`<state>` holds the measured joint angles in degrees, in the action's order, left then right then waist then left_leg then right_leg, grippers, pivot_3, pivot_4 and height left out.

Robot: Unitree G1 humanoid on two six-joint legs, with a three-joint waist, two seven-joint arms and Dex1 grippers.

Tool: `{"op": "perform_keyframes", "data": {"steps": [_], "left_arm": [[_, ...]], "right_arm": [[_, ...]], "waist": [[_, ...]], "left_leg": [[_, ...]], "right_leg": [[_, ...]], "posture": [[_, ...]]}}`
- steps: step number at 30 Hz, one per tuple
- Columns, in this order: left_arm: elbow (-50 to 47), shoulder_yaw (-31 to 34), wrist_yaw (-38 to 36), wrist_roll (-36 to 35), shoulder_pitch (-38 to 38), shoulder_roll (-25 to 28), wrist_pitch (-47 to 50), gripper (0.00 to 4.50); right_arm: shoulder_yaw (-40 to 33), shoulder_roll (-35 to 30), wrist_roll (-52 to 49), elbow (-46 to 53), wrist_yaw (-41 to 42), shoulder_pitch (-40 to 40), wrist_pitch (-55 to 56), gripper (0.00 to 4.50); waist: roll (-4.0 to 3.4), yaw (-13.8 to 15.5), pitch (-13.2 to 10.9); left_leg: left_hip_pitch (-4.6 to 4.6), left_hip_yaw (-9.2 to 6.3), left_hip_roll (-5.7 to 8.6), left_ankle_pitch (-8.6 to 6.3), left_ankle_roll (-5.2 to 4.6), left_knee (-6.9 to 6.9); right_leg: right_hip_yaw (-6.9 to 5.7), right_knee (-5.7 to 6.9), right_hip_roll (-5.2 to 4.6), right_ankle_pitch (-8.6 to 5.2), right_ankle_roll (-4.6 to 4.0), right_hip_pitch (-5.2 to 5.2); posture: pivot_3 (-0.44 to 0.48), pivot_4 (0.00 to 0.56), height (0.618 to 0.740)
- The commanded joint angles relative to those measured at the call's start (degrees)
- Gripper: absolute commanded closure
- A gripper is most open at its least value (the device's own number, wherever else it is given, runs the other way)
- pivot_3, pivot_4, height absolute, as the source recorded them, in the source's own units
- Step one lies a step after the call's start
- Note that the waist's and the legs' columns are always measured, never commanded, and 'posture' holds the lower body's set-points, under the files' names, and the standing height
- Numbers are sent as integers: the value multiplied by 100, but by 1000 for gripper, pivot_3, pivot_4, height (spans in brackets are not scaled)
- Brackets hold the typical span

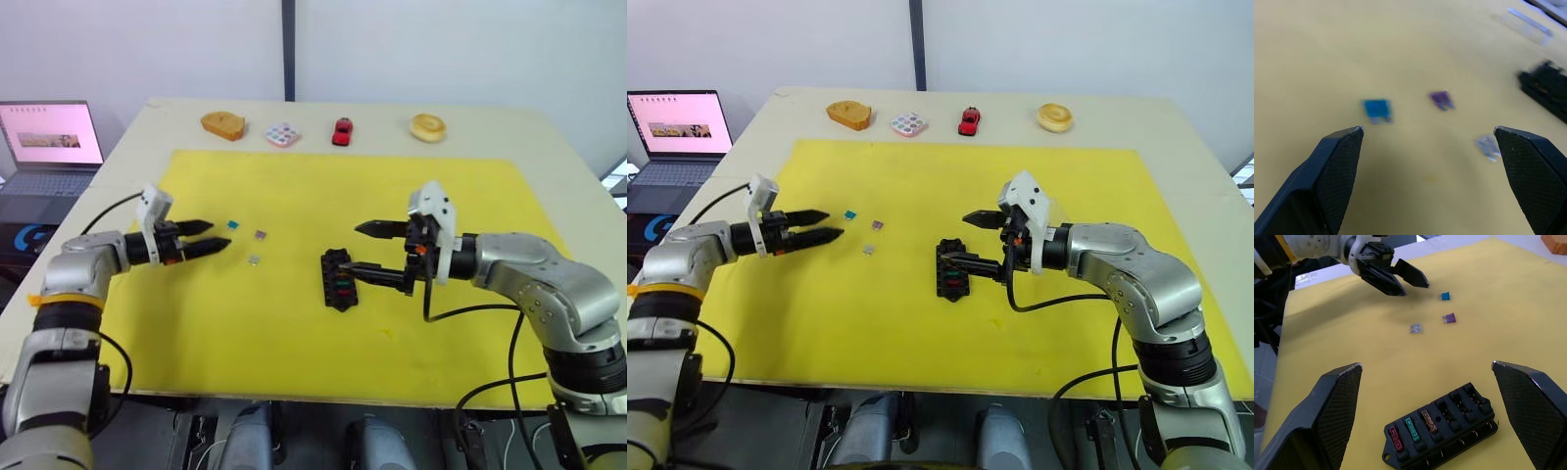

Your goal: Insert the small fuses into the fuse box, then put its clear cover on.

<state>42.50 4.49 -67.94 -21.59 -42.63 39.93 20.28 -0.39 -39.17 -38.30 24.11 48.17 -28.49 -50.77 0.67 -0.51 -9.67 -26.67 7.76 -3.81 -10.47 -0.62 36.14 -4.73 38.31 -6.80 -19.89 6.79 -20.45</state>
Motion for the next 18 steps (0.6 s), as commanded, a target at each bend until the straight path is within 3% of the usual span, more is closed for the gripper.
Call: {"op": "perform_keyframes", "data": {"steps": [1, 10, 18], "left_arm": [[572, 106, 12, 204, -350, -102, -496, 0], [1911, -197, -765, 696, -1079, -389, -305, 0], [2330, -360, -1399, 996, -1367, -542, 333, 0]], "right_arm": [[-81, -6, -83, 167, -18, -62, 85, 21], [-10, 42, -57, 147, -87, -97, 112, 21], [-91, 69, -96, 320, -336, 67, 70, 21]], "waist": [[0, -3, 0], [1, -9, -1], [1, 0, 0]], "left_leg": [[-1, 1, 0, 0, 0, 0], [-6, 7, 2, 0, 0, 2], [-6, 2, 2, 0, 0, 3]], "right_leg": [[0, 0, 0, 0, 0, 0], [-1, 2, 2, 0, 0, -6], [-1, 2, 1, 0, 1, -5]], "posture": [[0, 150, 740], [0, 150, 740], [0, 150, 740]]}}
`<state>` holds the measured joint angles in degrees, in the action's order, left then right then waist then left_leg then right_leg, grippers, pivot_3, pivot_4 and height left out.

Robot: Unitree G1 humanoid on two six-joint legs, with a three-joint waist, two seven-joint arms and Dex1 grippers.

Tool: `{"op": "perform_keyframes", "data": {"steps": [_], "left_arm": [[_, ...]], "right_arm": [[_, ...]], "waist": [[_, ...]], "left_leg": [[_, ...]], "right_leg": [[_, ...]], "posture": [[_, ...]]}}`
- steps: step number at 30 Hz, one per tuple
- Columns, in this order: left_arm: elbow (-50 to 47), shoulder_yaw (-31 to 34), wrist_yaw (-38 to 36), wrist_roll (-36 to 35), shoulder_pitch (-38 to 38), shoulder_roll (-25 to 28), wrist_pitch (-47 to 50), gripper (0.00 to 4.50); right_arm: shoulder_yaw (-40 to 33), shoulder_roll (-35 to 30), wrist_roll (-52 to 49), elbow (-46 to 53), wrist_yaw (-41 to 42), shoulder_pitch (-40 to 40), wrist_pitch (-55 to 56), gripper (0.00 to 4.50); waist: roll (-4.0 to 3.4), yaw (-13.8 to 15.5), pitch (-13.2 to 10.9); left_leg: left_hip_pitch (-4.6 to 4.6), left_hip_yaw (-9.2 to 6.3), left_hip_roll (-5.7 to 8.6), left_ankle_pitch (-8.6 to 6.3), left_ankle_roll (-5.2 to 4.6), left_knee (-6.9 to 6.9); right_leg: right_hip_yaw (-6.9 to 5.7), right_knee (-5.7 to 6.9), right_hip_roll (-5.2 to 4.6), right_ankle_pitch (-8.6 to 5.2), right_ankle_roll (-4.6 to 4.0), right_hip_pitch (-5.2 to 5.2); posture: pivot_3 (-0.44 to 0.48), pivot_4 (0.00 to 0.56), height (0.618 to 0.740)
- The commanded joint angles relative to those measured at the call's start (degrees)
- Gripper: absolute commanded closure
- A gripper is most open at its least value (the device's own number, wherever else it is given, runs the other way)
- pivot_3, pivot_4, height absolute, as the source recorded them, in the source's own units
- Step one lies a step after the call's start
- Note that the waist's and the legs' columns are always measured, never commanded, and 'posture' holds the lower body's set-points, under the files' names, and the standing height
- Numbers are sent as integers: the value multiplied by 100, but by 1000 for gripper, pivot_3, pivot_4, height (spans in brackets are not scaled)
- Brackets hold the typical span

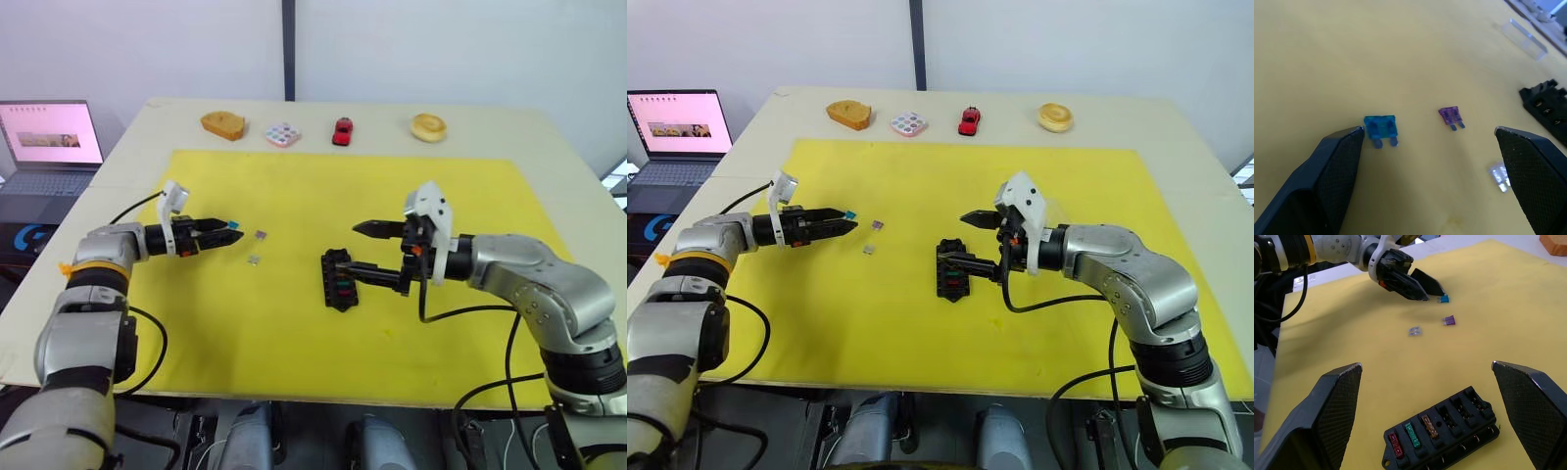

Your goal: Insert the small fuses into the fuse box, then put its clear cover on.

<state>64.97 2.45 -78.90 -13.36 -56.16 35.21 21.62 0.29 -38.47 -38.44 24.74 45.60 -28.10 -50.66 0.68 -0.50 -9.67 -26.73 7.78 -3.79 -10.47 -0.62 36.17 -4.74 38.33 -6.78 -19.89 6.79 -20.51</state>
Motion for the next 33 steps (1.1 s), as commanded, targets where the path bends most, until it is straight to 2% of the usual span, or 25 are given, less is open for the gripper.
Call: {"op": "perform_keyframes", "data": {"steps": [1, 7, 15, 18, 21, 22, 25, 26, 33], "left_arm": [[81, -162, -353, 199, -15, -73, 239, 0], [77, -75, -363, 235, 45, -141, 324, 0], [232, 333, 145, 97, 75, -414, 453, 0], [304, 441, 277, 70, 121, -504, 458, 733], [330, 499, 360, 79, 159, -551, 451, 2199], [338, 520, 397, 76, 168, -557, 451, 2836], [352, 583, 436, 53, 196, -545, 448, 4204], [344, 608, 433, 38, 203, -533, 458, 4451], [124, 827, 297, -126, 248, -357, 632, 4451]], "right_arm": [[-174, -7, -95, 280, -102, 51, 51, 21], [-215, -8, -128, 345, -216, 120, 47, 21], [-131, -24, -25, 288, -273, 84, 112, 21], [-111, -29, 15, 271, -267, 72, 127, 0], [-100, -40, 37, 269, -271, 75, 142, 0], [-99, -42, 42, 266, -273, 79, 148, 0], [-105, -49, 64, 264, -288, 95, 159, 0], [-108, -48, 72, 262, -288, 100, 161, 0], [-120, -19, 100, 212, -271, 99, 182, 0]], "waist": [[0, -2, 0], [0, -5, 0], [0, 61, 1], [0, 108, 1], [0, 112, 1], [0, 112, 1], [0, 108, 2], [0, 106, 2], [0, 76, 2]], "left_leg": [[0, 0, 0, 0, 0, 0], [1, -3, 0, 0, 0, 0], [5, -7, 0, -1, -1, 4], [14, -7, 0, -2, -4, 5], [12, -5, 0, -6, -9, 8], [11, -5, 1, -6, -9, 7], [10, -3, 1, -5, -9, 7], [10, -3, 1, -5, -8, 7], [12, -4, 0, -5, -8, 5]], "right_leg": [[0, 0, 0, 0, 0, 0], [0, 0, 0, 0, 0, 2], [-1, 0, -1, 0, 0, 3], [-1, 0, -1, 0, 0, 1], [0, -1, -3, 0, 0, 2], [-1, -1, -3, 0, 0, 5], [-1, 0, -3, 0, 0, 7], [-1, 0, -3, 0, 0, 6], [-1, 3, -2, 0, 0, 7]], "posture": [[0, 150, 740], [0, 150, 740], [0, 150, 740], [0, 150, 740], [0, 150, 740], [0, 150, 740], [0, 150, 740], [0, 150, 740], [0, 150, 740]]}}
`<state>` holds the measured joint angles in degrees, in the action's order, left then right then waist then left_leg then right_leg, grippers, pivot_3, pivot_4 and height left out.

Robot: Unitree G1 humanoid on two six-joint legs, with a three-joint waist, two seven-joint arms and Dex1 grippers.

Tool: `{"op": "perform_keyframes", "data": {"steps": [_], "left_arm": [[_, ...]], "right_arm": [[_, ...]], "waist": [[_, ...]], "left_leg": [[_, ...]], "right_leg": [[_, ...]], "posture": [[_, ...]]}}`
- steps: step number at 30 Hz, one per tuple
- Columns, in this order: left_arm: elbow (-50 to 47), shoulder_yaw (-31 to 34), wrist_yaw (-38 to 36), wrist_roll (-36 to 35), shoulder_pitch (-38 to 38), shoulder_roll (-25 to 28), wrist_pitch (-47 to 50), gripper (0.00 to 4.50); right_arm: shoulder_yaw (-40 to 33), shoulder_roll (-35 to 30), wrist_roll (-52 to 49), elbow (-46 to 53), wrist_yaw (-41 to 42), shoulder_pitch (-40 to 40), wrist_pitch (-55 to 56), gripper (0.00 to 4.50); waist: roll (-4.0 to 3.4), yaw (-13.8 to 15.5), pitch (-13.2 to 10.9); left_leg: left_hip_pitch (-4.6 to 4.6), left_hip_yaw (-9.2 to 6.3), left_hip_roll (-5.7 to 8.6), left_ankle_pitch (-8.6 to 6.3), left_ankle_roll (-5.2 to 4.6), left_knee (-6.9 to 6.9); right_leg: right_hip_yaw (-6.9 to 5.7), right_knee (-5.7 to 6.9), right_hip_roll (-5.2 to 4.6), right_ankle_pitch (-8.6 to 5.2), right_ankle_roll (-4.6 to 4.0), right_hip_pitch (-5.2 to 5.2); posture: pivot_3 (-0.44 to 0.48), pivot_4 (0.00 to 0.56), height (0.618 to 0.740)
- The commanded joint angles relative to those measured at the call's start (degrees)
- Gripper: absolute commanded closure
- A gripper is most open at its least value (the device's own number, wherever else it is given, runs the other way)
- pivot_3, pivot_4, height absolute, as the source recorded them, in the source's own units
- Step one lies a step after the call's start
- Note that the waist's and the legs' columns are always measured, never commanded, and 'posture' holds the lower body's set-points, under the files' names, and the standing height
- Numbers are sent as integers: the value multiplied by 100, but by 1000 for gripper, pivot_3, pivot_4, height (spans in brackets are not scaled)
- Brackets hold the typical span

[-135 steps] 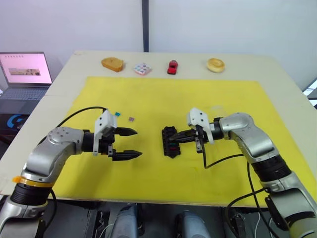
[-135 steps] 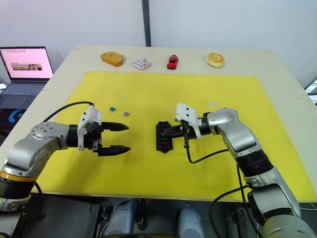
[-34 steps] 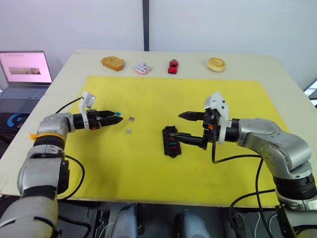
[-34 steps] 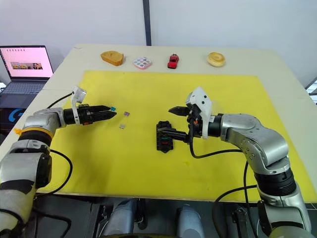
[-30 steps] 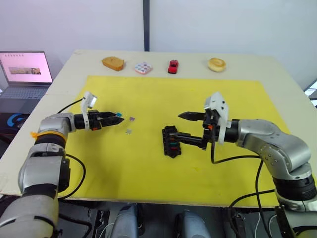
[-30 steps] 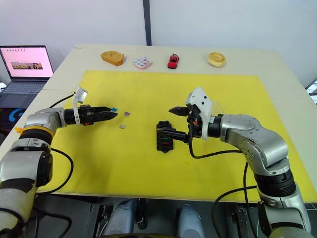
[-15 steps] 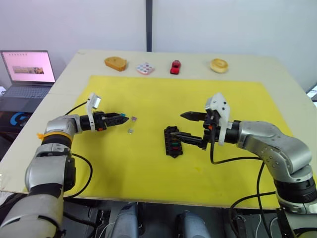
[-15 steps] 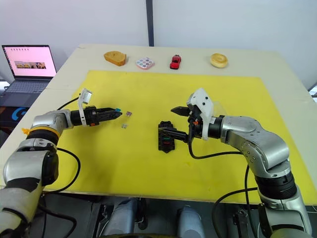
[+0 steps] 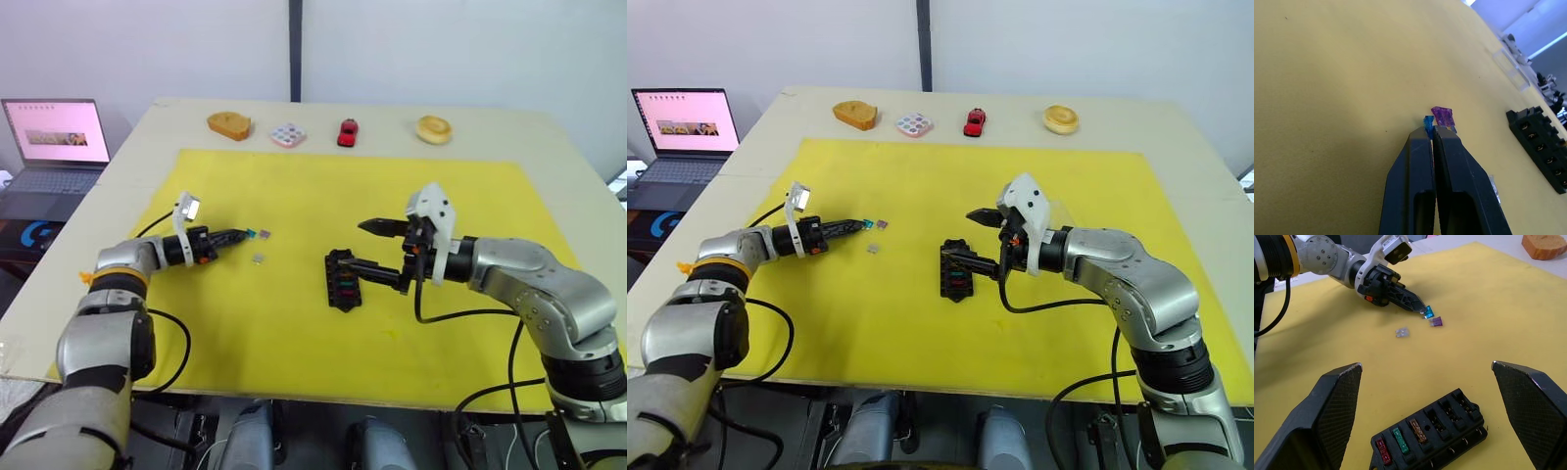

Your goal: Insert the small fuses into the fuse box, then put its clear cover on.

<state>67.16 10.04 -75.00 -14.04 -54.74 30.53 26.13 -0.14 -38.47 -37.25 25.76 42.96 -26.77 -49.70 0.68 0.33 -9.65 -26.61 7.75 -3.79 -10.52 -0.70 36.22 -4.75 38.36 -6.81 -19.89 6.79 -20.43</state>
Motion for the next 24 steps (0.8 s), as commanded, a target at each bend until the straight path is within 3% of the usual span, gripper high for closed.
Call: {"op": "perform_keyframes", "data": {"steps": [1, 9, 13, 19, 24], "left_arm": [[-178, 83, -147, -96, 132, 164, 217, 4451], [-1839, 517, -518, -914, 478, 653, 1268, 4451], [-3376, 811, -330, -1654, 863, 749, 2162, 4451], [-5431, 1173, 481, -2933, 864, 290, 3270, 4451], [-6290, 978, 860, -3425, 671, -4, 3411, 4451]], "right_arm": [[-78, -7, -25, 94, -13, -49, 79, 0], [-452, 278, -718, -117, -253, -454, -574, 0], [-705, 500, -1245, -465, -318, -943, -898, 0], [-651, 934, -1662, -1249, -479, -2106, -1339, 0], [-647, 1191, -1938, -1825, -476, -2771, -1761, 0]], "waist": [[0, -14, 0], [6, -130, -4], [7, -110, -4], [8, -92, -5], [8, -117, -5]], "left_leg": [[-1, 1, 0, 0, 0, 0], [-7, 0, -3, 9, 14, -8], [-10, -2, -5, 12, 18, -5], [-11, -8, -5, 12, 18, -4], [-9, -4, -4, 13, 18, -6]], "right_leg": [[0, 2, 0, 0, 0, 0], [0, 11, 3, 0, 0, -12], [1, 15, 2, 0, -1, -12], [1, 16, 2, 0, -1, -7], [2, 18, 2, 0, -1, -9]], "posture": [[0, 150, 740], [0, 150, 740], [0, 150, 740], [0, 150, 740], [0, 150, 740]]}}
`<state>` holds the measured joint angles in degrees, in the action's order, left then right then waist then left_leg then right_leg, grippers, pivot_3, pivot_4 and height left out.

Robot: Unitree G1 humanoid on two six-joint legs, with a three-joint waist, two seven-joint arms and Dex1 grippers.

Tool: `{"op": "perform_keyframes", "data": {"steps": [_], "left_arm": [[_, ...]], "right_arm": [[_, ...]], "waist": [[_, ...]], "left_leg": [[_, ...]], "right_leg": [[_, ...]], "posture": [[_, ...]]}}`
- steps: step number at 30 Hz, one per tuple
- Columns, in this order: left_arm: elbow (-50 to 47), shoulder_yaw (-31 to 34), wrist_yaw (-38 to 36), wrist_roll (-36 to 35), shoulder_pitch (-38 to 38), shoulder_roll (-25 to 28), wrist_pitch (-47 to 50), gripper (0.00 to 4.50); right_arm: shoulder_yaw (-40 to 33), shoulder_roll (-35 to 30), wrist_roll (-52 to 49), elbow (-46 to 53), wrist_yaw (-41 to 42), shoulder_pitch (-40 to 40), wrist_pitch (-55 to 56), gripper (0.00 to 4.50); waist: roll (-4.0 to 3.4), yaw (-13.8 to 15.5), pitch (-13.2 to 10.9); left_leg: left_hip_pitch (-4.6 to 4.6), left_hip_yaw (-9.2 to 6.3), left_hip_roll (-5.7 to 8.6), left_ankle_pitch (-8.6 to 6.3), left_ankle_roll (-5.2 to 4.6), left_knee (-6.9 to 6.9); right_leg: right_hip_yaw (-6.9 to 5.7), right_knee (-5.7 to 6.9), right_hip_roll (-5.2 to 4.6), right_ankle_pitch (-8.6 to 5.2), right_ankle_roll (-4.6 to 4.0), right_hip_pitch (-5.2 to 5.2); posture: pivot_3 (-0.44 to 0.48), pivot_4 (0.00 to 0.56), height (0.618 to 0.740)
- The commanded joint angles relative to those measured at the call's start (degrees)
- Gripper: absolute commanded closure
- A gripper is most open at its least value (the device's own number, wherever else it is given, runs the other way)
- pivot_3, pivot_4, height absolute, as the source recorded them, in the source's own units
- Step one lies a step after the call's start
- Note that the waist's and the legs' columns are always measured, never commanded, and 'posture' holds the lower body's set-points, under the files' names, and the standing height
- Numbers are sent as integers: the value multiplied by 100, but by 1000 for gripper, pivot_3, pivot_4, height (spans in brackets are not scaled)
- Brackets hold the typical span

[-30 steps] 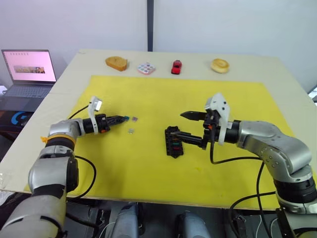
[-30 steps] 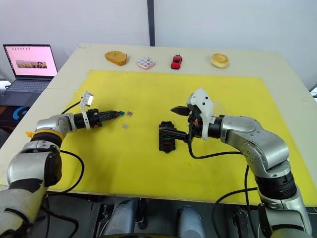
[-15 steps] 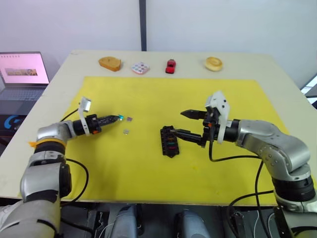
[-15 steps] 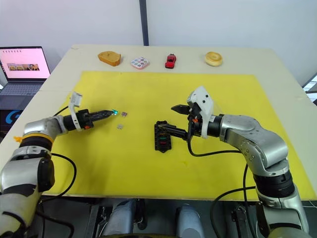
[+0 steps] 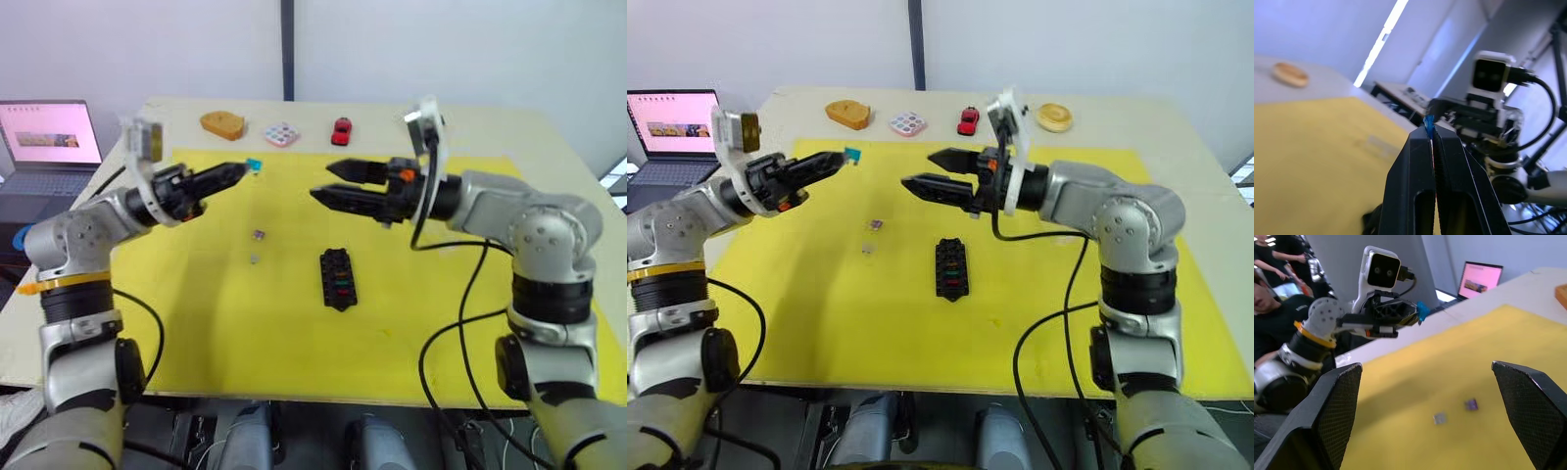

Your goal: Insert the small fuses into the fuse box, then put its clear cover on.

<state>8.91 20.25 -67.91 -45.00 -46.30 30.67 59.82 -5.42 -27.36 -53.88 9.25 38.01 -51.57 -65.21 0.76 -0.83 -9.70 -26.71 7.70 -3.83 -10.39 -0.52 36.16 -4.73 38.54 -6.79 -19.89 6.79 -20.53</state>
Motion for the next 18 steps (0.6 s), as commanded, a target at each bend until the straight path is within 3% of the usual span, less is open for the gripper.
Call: {"op": "perform_keyframes", "data": {"steps": [1, 2, 7, 18], "left_arm": [[-559, -101, 175, -399, -211, -38, 29, 4451], [-625, -160, 181, -453, -237, -47, 15, 4451], [-896, -649, -46, -391, -192, 154, -231, 4500], [-662, -960, -198, -361, -258, 312, -550, 4500]], "right_arm": [[-125, 95, -343, -233, 53, -379, -290, 0], [-129, 104, -392, -287, 72, -454, -350, 0], [-130, 40, -522, -336, 194, -670, -570, 2297], [-270, -10, -727, -328, 157, -683, -699, 2297]], "waist": [[0, -2, 0], [0, -1, 0], [0, 3, 0], [0, 10, 0]], "left_leg": [[0, 0, 0, 0, 0, -1], [0, 1, 0, 1, 0, -2], [0, 3, 1, 1, 1, -3], [-2, 4, 1, 0, 0, -3]], "right_leg": [[0, 0, 0, 0, 0, 0], [0, 0, 0, 0, 0, -1], [1, -2, 1, 0, 0, -3], [1, -4, 0, 0, 0, -4]], "posture": [[0, 150, 740], [0, 150, 740], [0, 150, 740], [0, 150, 740]]}}
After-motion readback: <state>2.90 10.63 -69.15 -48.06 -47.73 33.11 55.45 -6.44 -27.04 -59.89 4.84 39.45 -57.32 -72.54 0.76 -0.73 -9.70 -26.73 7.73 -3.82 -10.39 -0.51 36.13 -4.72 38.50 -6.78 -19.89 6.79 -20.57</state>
